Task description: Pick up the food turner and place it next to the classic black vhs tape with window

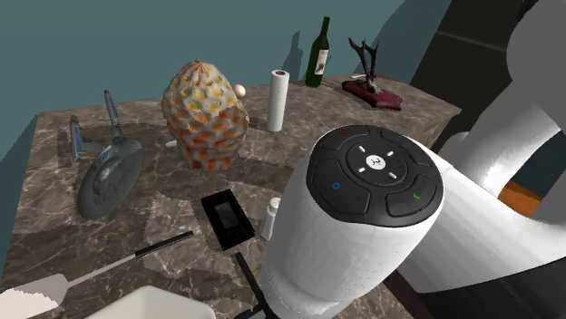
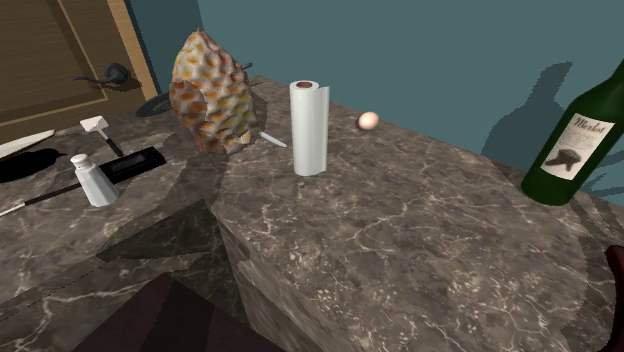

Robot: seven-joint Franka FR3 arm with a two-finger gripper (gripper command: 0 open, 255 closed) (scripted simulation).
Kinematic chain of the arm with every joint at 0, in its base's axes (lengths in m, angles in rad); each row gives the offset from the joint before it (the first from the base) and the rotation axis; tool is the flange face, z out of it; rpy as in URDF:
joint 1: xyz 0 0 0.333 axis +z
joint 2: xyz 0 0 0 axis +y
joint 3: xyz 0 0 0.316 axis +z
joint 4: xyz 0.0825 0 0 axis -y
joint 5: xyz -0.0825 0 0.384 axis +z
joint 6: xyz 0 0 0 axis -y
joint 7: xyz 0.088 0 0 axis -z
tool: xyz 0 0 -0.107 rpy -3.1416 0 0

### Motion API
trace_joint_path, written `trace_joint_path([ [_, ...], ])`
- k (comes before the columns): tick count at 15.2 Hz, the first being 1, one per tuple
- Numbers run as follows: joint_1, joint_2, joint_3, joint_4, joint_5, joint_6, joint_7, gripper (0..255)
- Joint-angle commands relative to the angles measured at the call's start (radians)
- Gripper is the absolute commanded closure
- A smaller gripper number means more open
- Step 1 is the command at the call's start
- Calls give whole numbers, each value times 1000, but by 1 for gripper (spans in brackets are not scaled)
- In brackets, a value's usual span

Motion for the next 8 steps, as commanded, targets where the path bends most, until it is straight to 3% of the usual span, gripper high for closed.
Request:
trace_joint_path([
  [1,21,-65,-29,29,74,-59,-52,0],
  [8,27,-63,-34,29,72,-59,-50,0],
])
